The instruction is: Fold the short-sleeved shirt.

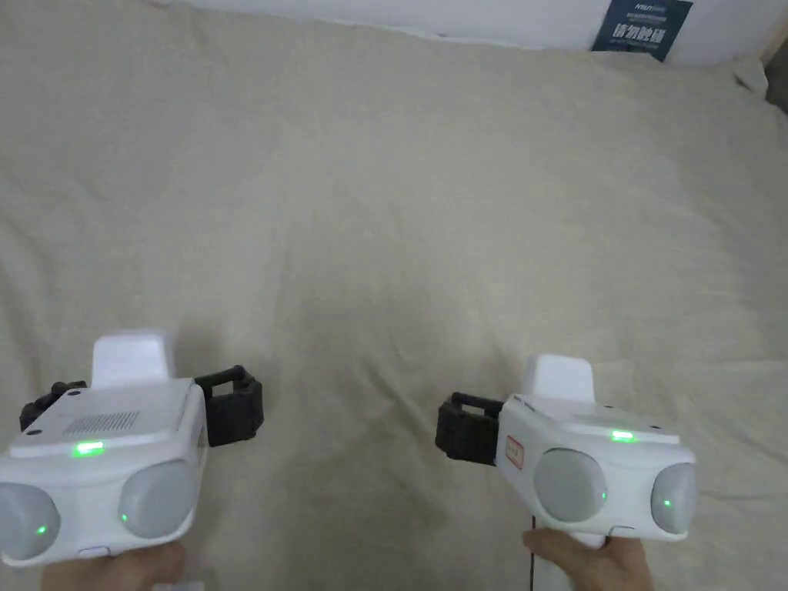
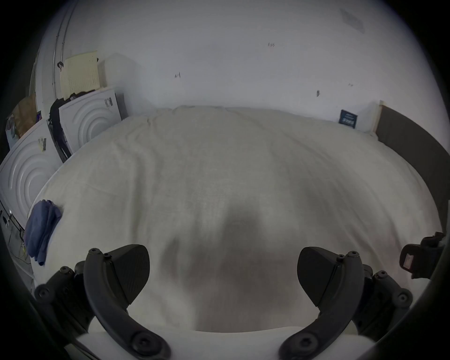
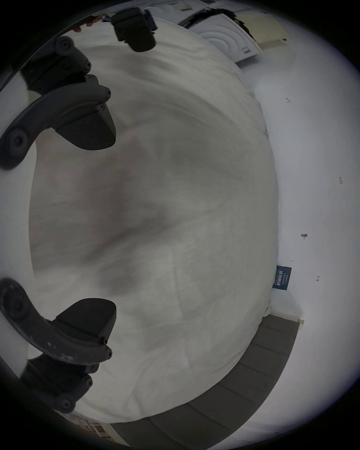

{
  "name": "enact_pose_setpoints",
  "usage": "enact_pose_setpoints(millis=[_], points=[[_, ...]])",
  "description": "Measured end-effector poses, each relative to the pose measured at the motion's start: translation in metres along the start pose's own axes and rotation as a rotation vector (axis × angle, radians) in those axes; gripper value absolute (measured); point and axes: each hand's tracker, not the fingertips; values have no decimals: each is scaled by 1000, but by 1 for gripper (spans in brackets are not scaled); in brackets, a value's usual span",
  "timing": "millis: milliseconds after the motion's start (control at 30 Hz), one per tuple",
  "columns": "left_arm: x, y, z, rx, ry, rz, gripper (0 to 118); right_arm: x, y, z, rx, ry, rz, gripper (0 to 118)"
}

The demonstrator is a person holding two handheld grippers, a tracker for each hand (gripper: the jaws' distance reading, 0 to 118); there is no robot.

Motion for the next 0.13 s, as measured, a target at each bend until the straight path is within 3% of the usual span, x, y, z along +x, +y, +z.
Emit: enact_pose_setpoints(millis=[133], points=[[3, -17, -23, -112, -19, 45, 118, -6, -4, -30, -42, -1, 13, 118]])
